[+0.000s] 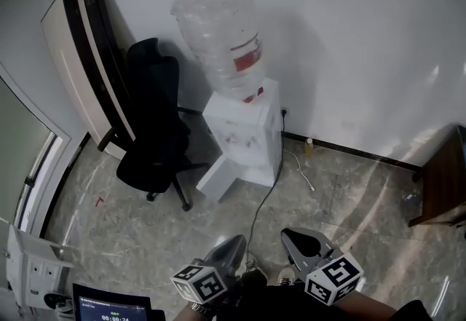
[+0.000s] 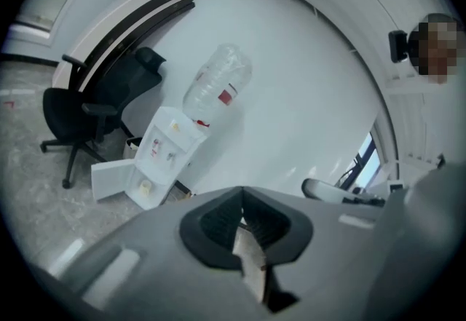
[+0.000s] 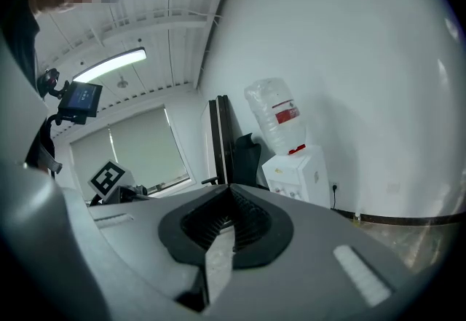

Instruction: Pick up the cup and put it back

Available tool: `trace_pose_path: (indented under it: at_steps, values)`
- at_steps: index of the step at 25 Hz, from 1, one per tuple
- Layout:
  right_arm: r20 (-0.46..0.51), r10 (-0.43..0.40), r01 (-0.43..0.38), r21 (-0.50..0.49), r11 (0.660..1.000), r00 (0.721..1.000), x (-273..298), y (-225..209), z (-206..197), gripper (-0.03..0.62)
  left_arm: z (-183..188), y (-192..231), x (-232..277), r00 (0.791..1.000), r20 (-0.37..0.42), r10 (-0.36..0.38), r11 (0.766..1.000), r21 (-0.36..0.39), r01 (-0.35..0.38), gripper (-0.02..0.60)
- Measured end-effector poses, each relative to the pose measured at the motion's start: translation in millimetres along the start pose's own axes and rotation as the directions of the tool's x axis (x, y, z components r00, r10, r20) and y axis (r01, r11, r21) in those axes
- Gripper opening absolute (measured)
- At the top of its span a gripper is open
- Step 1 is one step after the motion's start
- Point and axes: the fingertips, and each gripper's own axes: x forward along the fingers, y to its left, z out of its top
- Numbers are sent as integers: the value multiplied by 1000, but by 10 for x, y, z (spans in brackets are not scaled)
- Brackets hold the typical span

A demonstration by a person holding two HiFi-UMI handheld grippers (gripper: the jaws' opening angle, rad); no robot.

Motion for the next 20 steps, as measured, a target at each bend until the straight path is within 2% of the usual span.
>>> trace_pose_path:
  at_steps: [3, 6, 13, 17, 20]
  values:
    - [41, 7, -7, -9, 1000, 999, -183, 54, 108, 8, -8, -140, -81, 1000, 19, 12, 997, 76, -13, 3]
    - [49, 28, -28, -7, 1000, 998, -269, 159, 111, 8, -22, -271, -103, 999, 34, 2, 995, 103, -6, 3]
    - [24, 40, -40, -8, 999, 999, -270, 421, -107, 8, -220, -268, -259, 1000, 4, -4, 996, 85, 3, 3]
    - [18, 34, -34, 13, 999, 999, -125, 639, -176, 8, -185, -95, -497, 1000, 7, -4, 997, 71, 4, 3]
    - [17, 27, -27, -9, 1000, 999, -22, 795, -155, 8, -107, 8, -606, 1000, 15, -20, 998, 62, 19, 3]
